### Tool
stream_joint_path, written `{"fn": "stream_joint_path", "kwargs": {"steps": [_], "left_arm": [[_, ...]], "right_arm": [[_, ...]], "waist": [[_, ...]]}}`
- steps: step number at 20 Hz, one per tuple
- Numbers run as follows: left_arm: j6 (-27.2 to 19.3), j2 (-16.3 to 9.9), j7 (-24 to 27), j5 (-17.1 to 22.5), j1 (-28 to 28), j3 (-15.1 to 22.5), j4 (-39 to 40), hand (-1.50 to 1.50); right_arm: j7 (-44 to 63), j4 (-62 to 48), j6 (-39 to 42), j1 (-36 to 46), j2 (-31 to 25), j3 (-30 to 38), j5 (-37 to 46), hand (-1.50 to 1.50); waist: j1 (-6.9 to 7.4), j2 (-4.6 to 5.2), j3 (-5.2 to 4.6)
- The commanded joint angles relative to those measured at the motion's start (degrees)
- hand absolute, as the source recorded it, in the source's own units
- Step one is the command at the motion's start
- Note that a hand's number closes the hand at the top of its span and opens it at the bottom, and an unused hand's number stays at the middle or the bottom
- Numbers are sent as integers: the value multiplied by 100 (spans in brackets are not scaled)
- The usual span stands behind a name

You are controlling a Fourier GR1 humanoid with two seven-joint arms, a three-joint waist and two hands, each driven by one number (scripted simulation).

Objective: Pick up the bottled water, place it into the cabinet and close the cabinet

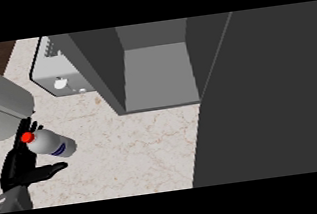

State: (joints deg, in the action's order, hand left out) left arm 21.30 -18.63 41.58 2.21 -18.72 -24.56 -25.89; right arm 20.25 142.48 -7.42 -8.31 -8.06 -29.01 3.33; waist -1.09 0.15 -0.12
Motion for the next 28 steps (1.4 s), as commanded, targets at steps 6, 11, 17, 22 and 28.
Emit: {"fn": "stream_joint_path", "kwargs": {"steps": [6, 11, 17, 22, 28], "left_arm": [[-135, 8, 875, 23, -598, -168, 1100, -150], [469, -20, 951, 27, -482, -23, 983, 150], [-740, 173, 1524, -723, -715, 615, 523, 150], [-1539, 1093, 1893, -958, -669, 926, 376, 150], [-2238, 1835, 1489, -820, -843, 1292, -380, 150]], "right_arm": [[-51, 204, 26, -32, -182, -19, 278, -150], [162, 701, -160, -323, -294, -346, 566, -150], [106, 561, -115, -175, -391, -120, 196, -150], [488, 520, -252, 326, -285, -89, 325, -150], [436, 483, -357, 189, -300, -264, 443, -150]], "waist": [[-31, 23, -6], [-28, -8, -3], [-59, -13, 1], [33, -15, 1], [88, -59, 13]]}}
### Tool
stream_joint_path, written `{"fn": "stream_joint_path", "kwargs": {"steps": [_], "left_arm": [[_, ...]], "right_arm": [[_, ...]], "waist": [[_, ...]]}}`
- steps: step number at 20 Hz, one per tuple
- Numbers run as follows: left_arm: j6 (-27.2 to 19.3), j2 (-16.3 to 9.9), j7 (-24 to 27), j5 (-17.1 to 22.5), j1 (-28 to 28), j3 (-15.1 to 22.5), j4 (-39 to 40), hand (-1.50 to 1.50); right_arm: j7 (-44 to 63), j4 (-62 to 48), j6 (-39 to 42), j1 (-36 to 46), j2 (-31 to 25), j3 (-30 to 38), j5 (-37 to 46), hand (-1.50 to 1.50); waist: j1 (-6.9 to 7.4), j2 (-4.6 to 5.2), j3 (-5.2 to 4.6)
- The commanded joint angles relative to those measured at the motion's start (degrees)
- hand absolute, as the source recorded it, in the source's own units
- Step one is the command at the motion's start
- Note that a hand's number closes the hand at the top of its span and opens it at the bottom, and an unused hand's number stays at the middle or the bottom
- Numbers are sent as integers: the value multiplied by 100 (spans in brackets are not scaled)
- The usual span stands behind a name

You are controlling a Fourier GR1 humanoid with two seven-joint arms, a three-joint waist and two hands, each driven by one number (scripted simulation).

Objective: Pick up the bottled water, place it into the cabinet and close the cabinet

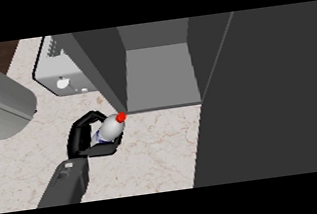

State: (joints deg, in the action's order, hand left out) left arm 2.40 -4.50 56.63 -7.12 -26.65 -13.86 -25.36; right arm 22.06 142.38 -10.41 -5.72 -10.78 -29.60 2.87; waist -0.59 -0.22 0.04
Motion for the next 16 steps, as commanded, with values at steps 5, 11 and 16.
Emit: {"fn": "stream_joint_path", "kwargs": {"steps": [5, 11, 16], "left_arm": [[-20, 441, -543, 948, 150, 1007, -1033, 150], [-453, 447, -1484, 2242, 550, 2321, -2317, 150], [-1228, 448, -2575, 2342, 270, 2520, -3329, 150]], "right_arm": [[-229, 260, -43, -364, -70, -103, 361, -150], [-265, 391, -14, -532, -235, -94, 205, -150], [-776, 513, 33, -1075, -414, -103, 176, -150]], "waist": [[9, -23, -1], [4, -24, -2], [8, -19, 3]]}}
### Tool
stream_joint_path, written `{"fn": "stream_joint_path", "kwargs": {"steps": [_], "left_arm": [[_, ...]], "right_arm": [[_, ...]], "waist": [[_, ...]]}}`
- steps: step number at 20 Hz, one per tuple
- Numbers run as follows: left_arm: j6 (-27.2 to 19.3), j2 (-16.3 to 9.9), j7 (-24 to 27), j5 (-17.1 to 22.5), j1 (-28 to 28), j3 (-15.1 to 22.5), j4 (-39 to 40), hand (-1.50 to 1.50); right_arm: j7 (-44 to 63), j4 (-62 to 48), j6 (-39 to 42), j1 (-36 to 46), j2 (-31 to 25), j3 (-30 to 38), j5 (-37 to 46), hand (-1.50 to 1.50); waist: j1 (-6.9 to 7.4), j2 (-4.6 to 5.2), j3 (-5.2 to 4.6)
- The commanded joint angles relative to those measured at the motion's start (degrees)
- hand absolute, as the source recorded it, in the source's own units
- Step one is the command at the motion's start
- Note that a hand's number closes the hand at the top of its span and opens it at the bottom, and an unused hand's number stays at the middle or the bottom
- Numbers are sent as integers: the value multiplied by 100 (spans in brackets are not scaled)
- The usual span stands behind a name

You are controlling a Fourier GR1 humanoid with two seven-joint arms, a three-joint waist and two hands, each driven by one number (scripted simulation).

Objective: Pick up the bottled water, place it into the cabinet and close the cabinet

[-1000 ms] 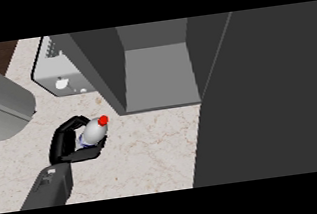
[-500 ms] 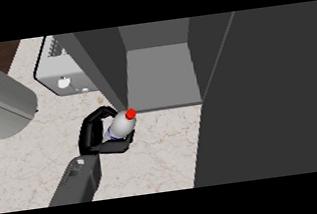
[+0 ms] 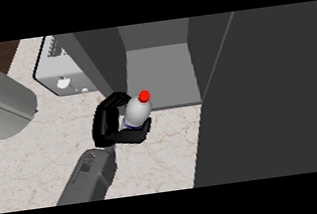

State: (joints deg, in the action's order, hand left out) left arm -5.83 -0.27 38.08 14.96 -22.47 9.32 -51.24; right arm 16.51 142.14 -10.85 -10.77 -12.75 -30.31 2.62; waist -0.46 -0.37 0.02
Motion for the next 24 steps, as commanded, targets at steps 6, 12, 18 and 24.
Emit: {"fn": "stream_joint_path", "kwargs": {"steps": [6, 12, 18, 24], "left_arm": [[-1003, 26, -1340, 509, -872, 554, -810, 150], [-1958, 27, -1628, 591, -1222, 1079, -737, 150], [-2178, 27, -1785, 918, -2112, 1053, 148, 150], [-2320, 27, -1231, 1568, -2475, 1013, 1258, 150]], "right_arm": [[136, 889, 92, -441, -295, 245, -165, -150], [10, 730, 27, -499, -189, -279, 317, -150], [200, 1042, 53, -682, -371, 119, 31, -150], [9, 393, 63, -188, -175, 188, -143, -150]], "waist": [[-39, 27, -1], [-46, 28, -4], [-106, 40, -5], [-124, 74, -6]]}}
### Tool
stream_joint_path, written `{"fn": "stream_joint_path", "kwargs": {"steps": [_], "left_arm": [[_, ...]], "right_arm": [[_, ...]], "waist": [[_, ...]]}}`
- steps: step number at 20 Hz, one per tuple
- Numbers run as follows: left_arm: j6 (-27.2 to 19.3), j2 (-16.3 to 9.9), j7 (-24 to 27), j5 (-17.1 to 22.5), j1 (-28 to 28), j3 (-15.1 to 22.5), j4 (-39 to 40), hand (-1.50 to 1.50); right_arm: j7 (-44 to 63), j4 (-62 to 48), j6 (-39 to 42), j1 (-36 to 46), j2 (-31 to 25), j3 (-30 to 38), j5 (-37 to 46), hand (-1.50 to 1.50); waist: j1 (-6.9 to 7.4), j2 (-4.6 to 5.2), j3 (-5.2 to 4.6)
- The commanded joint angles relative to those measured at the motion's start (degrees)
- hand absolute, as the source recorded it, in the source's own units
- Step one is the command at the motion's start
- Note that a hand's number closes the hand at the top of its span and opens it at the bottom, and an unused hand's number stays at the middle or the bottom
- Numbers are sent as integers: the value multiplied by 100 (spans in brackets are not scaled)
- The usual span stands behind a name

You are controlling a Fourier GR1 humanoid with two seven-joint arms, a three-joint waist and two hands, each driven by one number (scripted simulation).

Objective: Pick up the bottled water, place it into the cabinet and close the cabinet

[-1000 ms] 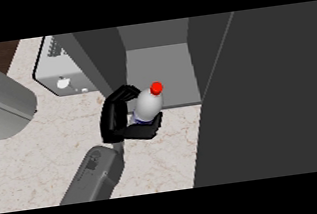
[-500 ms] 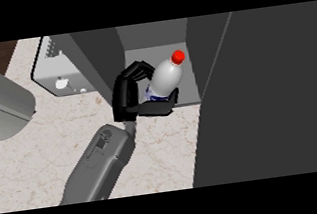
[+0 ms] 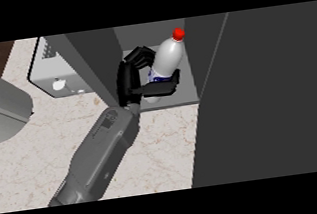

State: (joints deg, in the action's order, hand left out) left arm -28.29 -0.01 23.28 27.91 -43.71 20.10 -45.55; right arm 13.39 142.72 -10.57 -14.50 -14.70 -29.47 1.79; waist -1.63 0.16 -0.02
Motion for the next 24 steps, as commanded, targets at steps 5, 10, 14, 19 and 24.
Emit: {"fn": "stream_joint_path", "kwargs": {"steps": [5, 10, 14, 19, 24], "left_arm": [[-589, 1, 562, 629, -553, 128, 1193, 150], [-300, 0, 886, 423, -1203, -449, 2281, 150], [-660, 0, 1082, 310, -1488, -478, 2816, 150], [-653, 1, 1363, 426, -1475, -416, 3120, 150], [-672, -123, 1349, 65, -1945, -429, 3702, -150]], "right_arm": [[84, 653, 122, -388, -118, 26, -68, -150], [-259, 297, 179, -322, -10, 72, -159, -150], [-192, 395, 284, -296, -102, 44, -109, -150], [-547, 351, 610, -647, -361, 508, -588, -150], [-174, 422, 539, -272, -182, 387, -536, -150]], "waist": [[-115, 20, -1], [-96, 49, 0], [-145, 70, -4], [-295, 91, 4], [-191, 120, -5]]}}
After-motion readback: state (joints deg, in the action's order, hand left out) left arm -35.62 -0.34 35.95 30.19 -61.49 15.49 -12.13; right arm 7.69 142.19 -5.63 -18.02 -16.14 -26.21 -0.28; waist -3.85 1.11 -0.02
